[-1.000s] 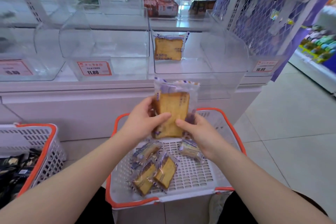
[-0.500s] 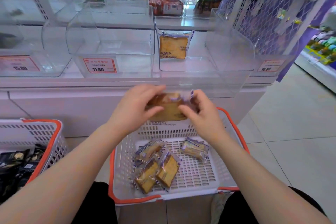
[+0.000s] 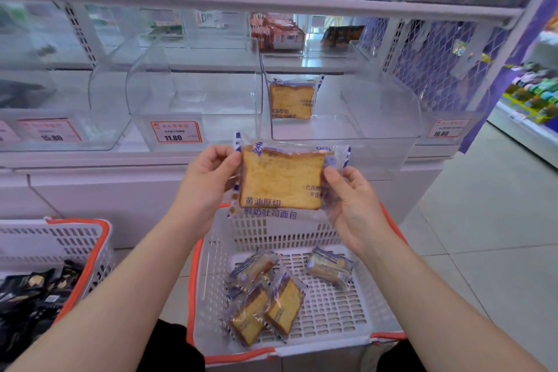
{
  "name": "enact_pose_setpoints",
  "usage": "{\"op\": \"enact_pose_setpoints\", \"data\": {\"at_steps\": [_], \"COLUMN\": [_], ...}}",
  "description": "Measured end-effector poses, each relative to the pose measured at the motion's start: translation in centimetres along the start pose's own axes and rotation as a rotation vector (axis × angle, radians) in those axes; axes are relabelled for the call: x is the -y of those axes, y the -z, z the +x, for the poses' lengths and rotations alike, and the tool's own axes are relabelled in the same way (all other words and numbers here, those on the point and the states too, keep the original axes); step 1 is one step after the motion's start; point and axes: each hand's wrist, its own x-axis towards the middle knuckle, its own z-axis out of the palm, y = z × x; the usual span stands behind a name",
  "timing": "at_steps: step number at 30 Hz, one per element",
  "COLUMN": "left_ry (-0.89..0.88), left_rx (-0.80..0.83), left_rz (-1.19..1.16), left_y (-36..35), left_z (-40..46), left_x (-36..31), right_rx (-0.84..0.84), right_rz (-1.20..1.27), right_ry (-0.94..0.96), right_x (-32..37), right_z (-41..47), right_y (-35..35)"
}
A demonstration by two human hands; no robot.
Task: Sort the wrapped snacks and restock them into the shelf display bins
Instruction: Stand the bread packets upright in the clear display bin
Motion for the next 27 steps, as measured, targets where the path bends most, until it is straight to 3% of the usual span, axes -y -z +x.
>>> {"op": "enact_pose_setpoints", "data": {"at_steps": [5, 8, 12, 20, 27], "left_ry": [-0.057, -0.087, -0.111, -0.212, -0.274], "left_rx": [-0.187, -0.215, -0.184, -0.169, -0.081], "left_rz": [0.05, 0.079, -0.016, -0.182, -0.148], "left_y": [0.2, 0.0, -1.3, -3.3, -4.1], "left_z": [0.4, 0.4, 0.3, 3.7, 8.0], "left_x": [0.0, 0.0, -0.2, -4.5, -8.8], "right_rx": [0.068, -0.047, -0.138, 0.099, 0.144], "right_rz": [-0.042, -0.185, -0.031, -0.709, -0.794], "right_ry": [-0.013, 0.069, 0.122, 0.228, 0.292], "right_x": [0.3, 0.7, 1.6, 6.4, 11.2], "right_z": [-0.2, 0.0, 0.4, 1.8, 5.3], "right_y": [-0.3, -0.3, -0.4, -1.7, -4.0]}}
